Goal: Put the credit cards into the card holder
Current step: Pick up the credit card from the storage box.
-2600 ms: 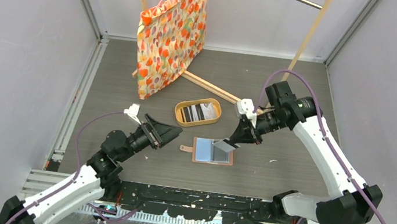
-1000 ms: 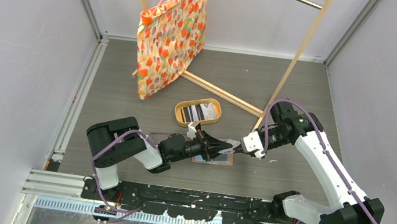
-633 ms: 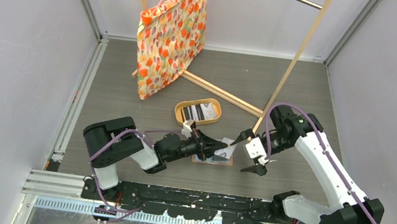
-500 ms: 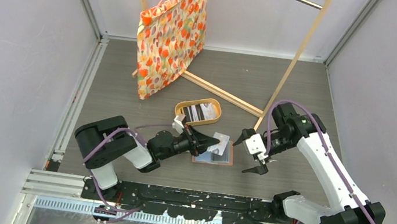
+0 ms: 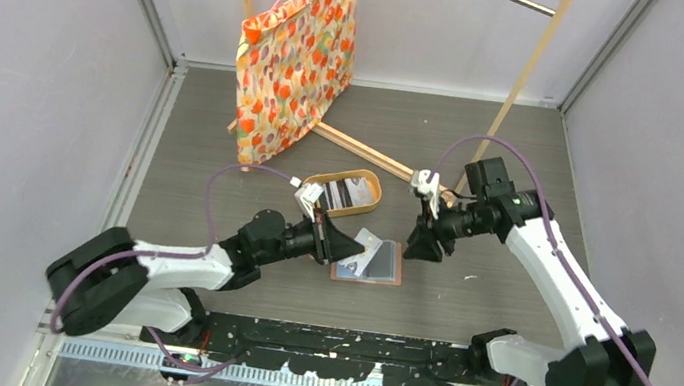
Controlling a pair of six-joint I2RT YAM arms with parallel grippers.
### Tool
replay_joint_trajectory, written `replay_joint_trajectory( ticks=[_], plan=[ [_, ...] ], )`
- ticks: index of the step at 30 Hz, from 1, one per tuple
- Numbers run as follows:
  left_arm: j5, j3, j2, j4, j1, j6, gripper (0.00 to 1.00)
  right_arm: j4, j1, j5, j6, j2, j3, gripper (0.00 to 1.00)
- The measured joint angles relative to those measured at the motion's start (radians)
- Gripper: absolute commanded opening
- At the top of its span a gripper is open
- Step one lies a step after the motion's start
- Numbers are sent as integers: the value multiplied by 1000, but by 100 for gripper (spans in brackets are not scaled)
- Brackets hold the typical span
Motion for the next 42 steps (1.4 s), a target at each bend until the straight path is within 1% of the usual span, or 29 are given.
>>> replay_joint_trajectory(
  ticks=[1,2,3,5,6,8,9,11,16,20,25,28,33,34,35,36,37,39,40,42],
  plan=[
    [-7,2,-56,-58,0,66,1,34,0,10,74,29,-2,28],
    [-13,1,-98,-94,0,108,0,72,0,15,150,64,-2,28],
    [-21,0,-140,-126,0,153,1,101,0,17,213,94,-2,34],
    [-38,-10,-200,-155,0,217,1,169,0,12,361,162,-2,54],
    [-42,-18,-215,-156,0,231,1,204,0,-2,429,193,-3,62],
    [-50,-42,-232,-151,0,256,1,272,-2,-50,528,224,-13,71],
    [-53,-58,-232,-146,0,262,1,307,-2,-83,572,227,-25,75],
    [-60,-94,-227,-125,0,266,1,373,-2,-140,645,220,-48,77],
    [-58,-136,-192,-50,0,261,1,575,26,-221,808,201,-121,76],
    [-47,-135,-177,27,0,246,1,640,74,-232,854,203,-130,74],
    [-33,-134,-177,74,0,236,0,653,102,-239,855,225,-130,68],
    [-29,-133,-177,92,0,223,1,653,116,-243,853,230,-130,59],
    [-14,-130,-173,113,0,204,2,629,156,-278,815,246,-117,27],
    [-11,-129,-171,117,0,199,3,616,161,-287,800,253,-108,18],
    [-7,-128,-168,123,0,193,5,602,165,-292,784,258,-100,6],
    [-2,-127,-167,131,0,189,10,589,166,-294,767,261,-93,2],
    [2,-127,-167,140,0,188,14,581,166,-298,752,263,-90,1],
    [3,-123,-166,139,0,186,32,557,165,-313,733,263,-82,1],
    [3,-123,-167,138,0,182,45,546,165,-313,721,263,-77,1],
    [3,-122,-175,122,0,185,60,517,165,-309,692,265,-65,1]
  ],
)
